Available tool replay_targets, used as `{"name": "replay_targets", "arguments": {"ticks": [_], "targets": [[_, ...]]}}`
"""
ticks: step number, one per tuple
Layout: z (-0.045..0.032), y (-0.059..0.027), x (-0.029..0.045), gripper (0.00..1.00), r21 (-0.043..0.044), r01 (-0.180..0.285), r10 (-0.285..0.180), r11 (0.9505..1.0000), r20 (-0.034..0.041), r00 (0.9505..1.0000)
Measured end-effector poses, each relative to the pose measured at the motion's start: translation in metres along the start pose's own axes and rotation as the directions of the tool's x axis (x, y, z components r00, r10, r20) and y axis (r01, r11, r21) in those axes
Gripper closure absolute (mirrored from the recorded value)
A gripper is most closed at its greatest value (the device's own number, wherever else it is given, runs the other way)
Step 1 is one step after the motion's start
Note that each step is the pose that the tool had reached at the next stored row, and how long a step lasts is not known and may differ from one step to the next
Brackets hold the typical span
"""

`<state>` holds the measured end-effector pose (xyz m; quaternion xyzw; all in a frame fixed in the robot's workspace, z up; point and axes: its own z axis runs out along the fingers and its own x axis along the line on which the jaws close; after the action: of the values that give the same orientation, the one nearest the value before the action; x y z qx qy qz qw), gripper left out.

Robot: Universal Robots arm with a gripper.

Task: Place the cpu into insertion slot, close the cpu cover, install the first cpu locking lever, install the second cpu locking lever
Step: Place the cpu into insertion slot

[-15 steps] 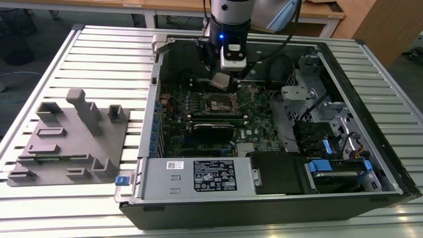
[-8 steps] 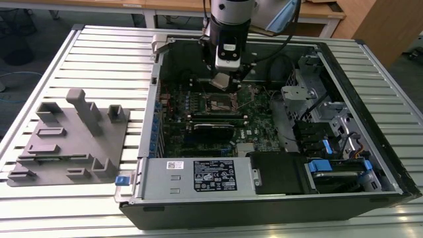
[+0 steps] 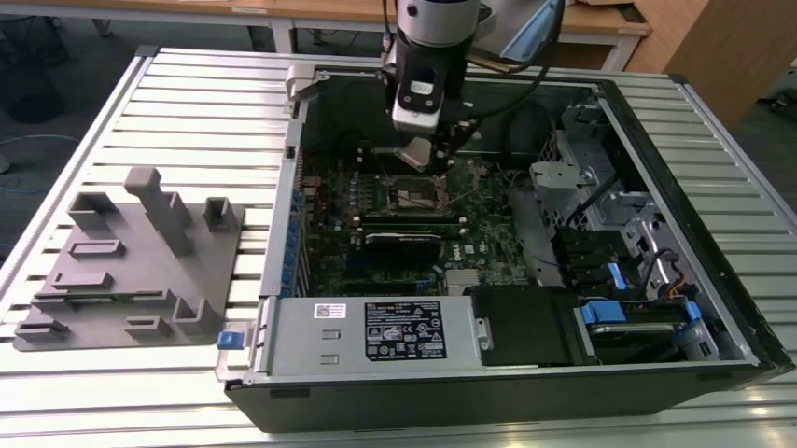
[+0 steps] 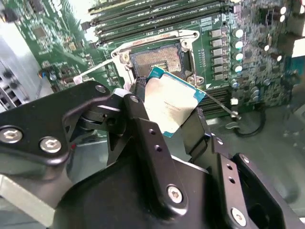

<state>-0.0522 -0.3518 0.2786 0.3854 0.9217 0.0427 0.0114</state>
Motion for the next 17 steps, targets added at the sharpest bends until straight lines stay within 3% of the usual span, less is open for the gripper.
{"name": "replay_targets", "arguments": {"ticks": [4, 8, 12, 17], "targets": [[0.0002, 0.0, 0.0, 0.46, -0.0012, -0.072, 0.072, 0.9974, 0.0063, 0.9974], [0.0003, 0.0, 0.0, 0.46, -0.0027, -0.144, 0.144, 0.9896, 0.0125, 0.9895], [0.0006, -0.0001, 0.0, 0.46, -0.0046, -0.215, 0.215, 0.9767, 0.0186, 0.9765], [0.0009, -0.0001, 0.0, 0.46, -0.0072, -0.292, 0.292, 0.9565, 0.0251, 0.9561]]}}
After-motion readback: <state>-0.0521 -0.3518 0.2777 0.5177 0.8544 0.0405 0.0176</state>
